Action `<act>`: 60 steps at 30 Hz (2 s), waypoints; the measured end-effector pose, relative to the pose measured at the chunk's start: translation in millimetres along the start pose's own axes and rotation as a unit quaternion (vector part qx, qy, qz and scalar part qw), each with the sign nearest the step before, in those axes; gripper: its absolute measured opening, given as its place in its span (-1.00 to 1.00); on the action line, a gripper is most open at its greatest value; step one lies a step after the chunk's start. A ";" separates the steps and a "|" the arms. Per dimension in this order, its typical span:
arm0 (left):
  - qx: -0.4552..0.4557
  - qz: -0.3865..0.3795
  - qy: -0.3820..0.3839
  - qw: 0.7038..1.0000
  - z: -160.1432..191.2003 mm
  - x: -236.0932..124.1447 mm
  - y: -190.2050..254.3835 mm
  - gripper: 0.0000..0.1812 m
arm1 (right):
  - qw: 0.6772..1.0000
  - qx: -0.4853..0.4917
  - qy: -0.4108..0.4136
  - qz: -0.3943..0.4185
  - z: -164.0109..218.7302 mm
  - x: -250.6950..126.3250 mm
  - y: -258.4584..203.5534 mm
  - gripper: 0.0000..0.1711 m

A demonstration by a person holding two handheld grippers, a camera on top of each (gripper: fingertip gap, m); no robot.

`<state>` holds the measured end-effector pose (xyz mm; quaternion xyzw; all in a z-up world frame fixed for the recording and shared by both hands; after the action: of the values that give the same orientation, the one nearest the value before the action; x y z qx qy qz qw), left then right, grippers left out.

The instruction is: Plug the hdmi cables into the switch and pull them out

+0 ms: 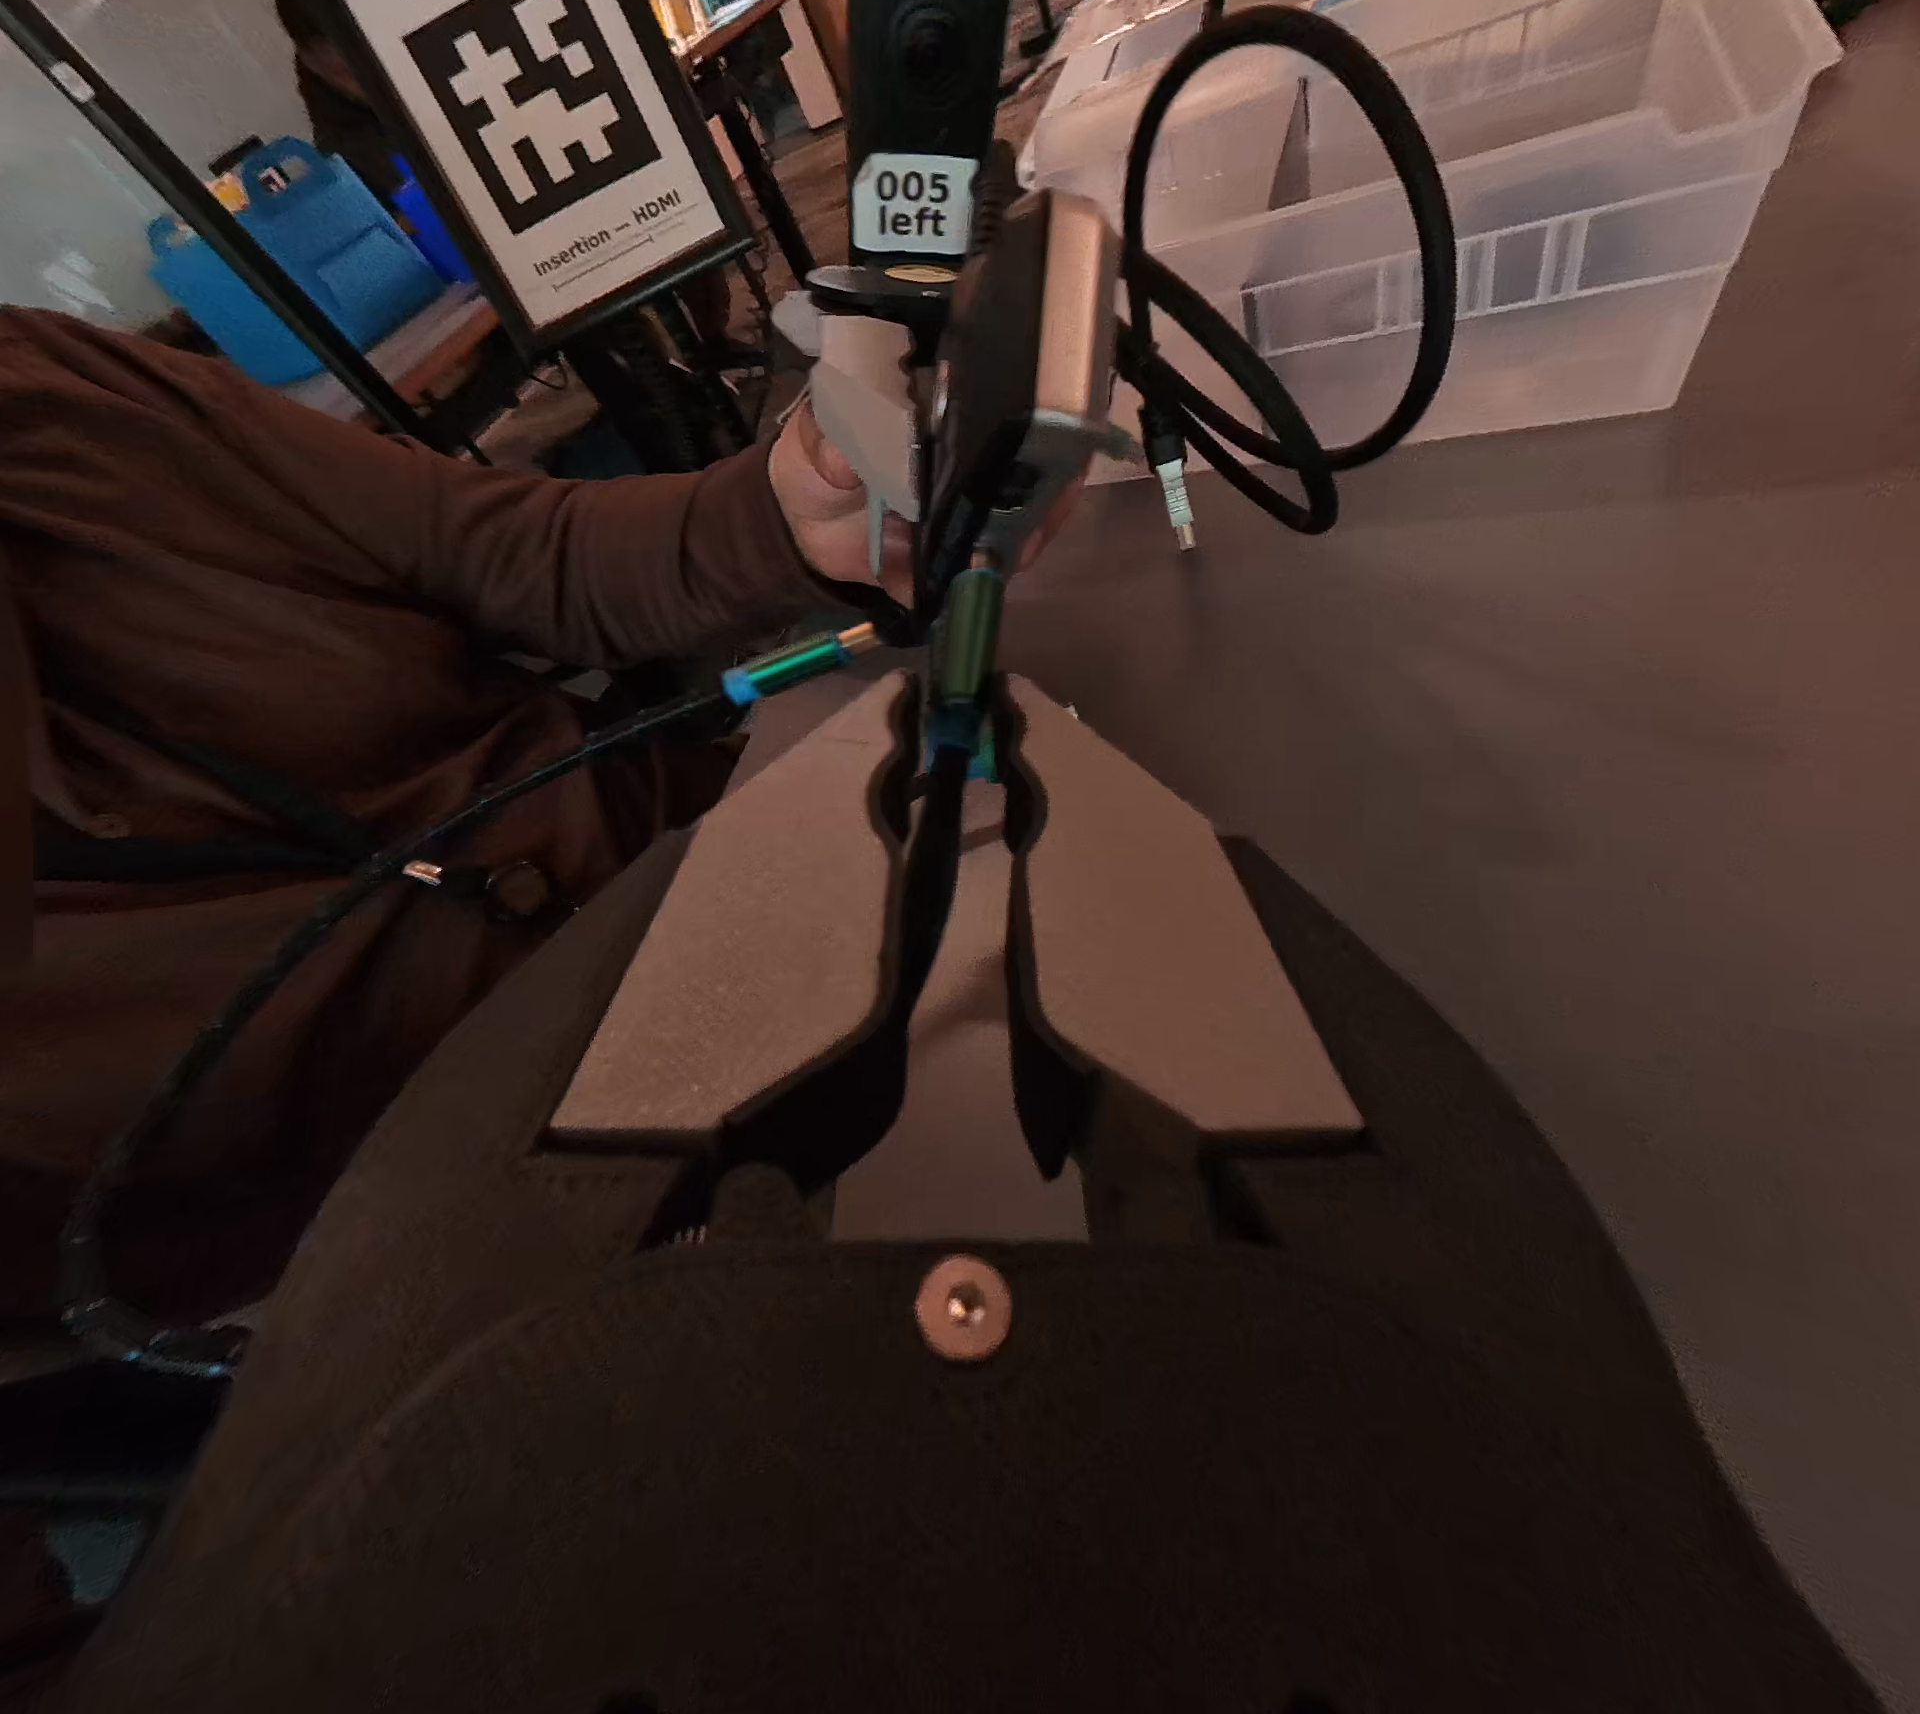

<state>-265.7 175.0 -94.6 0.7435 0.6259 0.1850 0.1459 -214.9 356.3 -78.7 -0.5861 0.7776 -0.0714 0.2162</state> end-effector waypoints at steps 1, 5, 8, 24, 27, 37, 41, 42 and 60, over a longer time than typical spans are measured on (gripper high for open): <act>-0.001 0.003 -0.001 1.000 0.2 0.0 0.6 -0.80 | 1.000 0.001 0.001 -0.001 0.7 0.6 0.7 -0.89; 0.010 0.014 -0.003 1.000 1.1 0.1 2.6 -0.79 | 1.000 0.004 -0.001 -0.018 1.3 1.6 -0.9 -0.89; 0.012 0.036 0.005 0.999 0.3 4.4 3.3 -0.81 | 1.000 -0.014 0.000 -0.016 0.5 -1.5 -1.7 -0.90; 0.007 0.067 -0.073 0.995 -4.4 12.1 1.6 -0.81 | 0.999 -0.046 -0.003 -0.006 -0.5 -3.1 -7.5 -0.89; 0.008 0.069 -0.104 0.992 2.0 13.9 1.4 -0.77 | 0.999 -0.054 0.000 -0.004 -0.5 0.8 -8.4 -0.89; 0.012 0.067 -0.131 0.989 3.0 22.5 5.1 -0.77 | 0.998 -0.012 0.047 -0.038 -3.7 3.2 -4.8 -0.62; 0.016 0.050 -0.135 0.989 6.4 23.2 3.2 -0.76 | 0.998 0.009 0.042 -0.036 -0.6 12.3 2.0 -0.77; 0.017 0.046 -0.132 0.990 6.6 22.8 3.0 -0.75 | 0.999 0.003 0.040 -0.030 -1.5 12.0 1.4 -0.77; 0.223 -0.097 -0.066 0.968 21.3 -6.3 2.8 -0.90 | 0.905 -0.132 0.207 0.347 -89.5 -101.9 -82.2 -0.79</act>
<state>-254.5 168.7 -112.9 0.7036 0.7093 -0.0238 0.0344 -157.7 414.7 57.2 -0.2739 0.9616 -0.0086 -0.0179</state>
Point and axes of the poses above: each gripper's, where its closed fingertips meet, x out along the fingers, z out of its underside, y = z × x across the jaws, the point moved 8 cm from there along -x, back along the fingers
